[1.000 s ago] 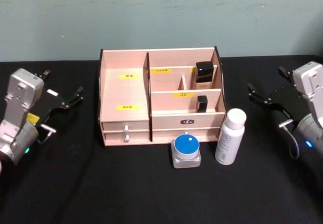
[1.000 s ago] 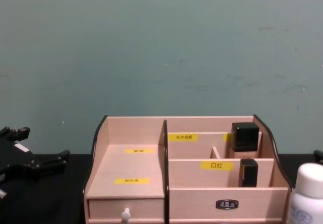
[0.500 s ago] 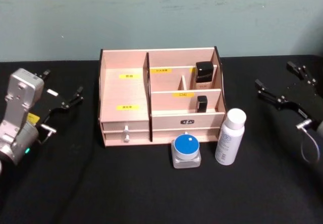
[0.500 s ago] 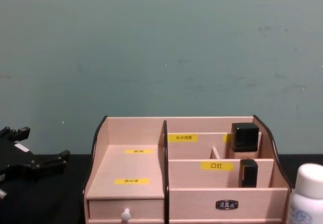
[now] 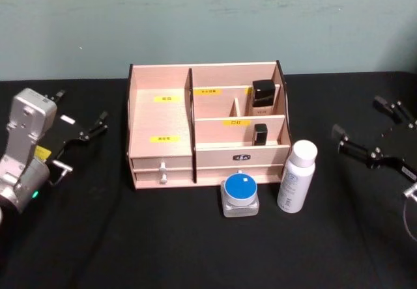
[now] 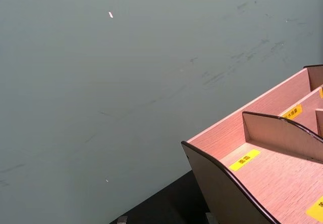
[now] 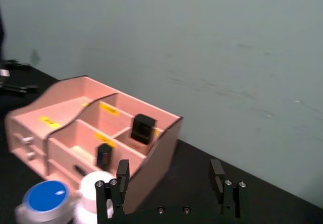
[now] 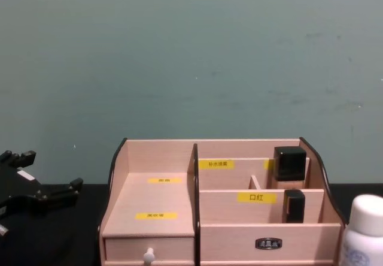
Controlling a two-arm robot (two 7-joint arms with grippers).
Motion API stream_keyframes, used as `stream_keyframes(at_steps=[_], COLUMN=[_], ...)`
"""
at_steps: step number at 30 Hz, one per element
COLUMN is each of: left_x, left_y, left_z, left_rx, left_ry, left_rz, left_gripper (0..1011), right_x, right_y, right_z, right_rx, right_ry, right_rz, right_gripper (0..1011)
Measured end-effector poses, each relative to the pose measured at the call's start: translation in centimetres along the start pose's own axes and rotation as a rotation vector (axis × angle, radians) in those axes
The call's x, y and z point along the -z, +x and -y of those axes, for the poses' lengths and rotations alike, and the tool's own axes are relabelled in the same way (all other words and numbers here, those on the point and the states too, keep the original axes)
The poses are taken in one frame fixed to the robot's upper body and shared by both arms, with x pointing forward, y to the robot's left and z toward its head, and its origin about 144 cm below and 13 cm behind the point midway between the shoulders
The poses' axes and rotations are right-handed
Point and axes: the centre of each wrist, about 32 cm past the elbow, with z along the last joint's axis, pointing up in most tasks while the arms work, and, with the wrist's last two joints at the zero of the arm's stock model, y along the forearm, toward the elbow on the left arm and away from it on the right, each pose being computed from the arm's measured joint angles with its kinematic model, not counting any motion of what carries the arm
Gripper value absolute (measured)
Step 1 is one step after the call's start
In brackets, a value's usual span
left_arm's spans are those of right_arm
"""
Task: Pick up the facial cleanser and watermelon frost from the table and place them into the tiered storage box.
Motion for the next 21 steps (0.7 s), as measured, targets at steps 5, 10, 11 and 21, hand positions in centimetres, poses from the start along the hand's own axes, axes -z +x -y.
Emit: stream_keyframes(at_steps=[5, 10, 11, 21], left_x=[0.0, 0.0, 0.0, 0.0], left_y=[0.0, 0.0, 0.0, 0.0], left_z=[0.0, 0.0, 0.0, 0.0], left_rx=[0.0, 0.0, 0.0, 0.0], left_ry=[0.0, 0.0, 0.0, 0.0], left_rz=[0.0, 0.0, 0.0, 0.0], left_gripper=[1001, 1001, 1001, 1001], right_x=[-0.4, -0.4, -0.3, 0.6], right_y=[-0.9, -1.6, -1.7, -2.6], right_z=[1.2, 1.8, 1.9, 2.5], right_rx=[-0.05, -0.097, -0.103, -0.173], right_ry=[0.005, 0.004, 0.002, -0.028], right_rz=[-0.016, -0.046, -0.05, -0.106], right_gripper=[1002, 1002, 1002, 1003])
